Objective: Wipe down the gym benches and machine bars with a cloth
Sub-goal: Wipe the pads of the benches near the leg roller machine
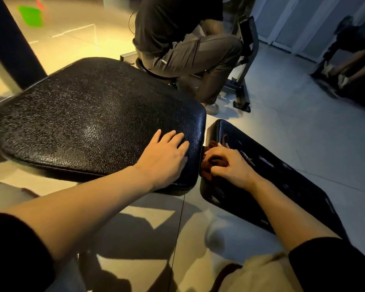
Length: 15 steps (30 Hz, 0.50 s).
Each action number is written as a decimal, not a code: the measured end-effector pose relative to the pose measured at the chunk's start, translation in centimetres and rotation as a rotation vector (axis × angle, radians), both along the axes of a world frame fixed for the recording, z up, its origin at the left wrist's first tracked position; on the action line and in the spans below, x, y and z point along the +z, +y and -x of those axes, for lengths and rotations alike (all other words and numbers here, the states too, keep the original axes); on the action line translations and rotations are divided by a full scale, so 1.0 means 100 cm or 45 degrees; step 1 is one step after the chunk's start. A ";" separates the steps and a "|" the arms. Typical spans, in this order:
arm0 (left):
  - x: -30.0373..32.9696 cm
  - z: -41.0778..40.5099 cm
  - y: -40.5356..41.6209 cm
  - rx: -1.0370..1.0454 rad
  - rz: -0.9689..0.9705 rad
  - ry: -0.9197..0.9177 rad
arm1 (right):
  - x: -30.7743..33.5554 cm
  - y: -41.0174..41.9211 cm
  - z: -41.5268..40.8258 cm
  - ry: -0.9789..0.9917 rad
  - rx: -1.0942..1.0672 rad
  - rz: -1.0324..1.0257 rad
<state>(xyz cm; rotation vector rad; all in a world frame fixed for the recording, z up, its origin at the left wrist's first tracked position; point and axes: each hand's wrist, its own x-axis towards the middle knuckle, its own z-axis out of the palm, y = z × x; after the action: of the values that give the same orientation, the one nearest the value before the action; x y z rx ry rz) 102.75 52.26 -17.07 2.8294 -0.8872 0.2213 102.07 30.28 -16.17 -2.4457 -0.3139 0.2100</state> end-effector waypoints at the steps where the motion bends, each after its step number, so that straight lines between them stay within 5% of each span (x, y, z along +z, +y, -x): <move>1: -0.001 0.004 0.000 0.005 -0.011 0.003 | -0.001 0.002 0.008 -0.013 0.018 0.032; 7: -0.004 0.029 -0.007 0.057 -0.003 0.033 | -0.011 0.011 0.048 -0.177 0.093 0.067; 15: -0.009 0.077 -0.013 0.029 0.181 0.032 | 0.004 0.006 0.101 -0.078 -0.069 -0.160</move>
<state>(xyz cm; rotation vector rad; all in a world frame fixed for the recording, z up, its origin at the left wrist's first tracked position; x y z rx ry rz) 95.08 50.92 -17.96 2.7058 -0.8011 0.2411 91.96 30.87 -15.74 -2.3363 -0.2787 0.0898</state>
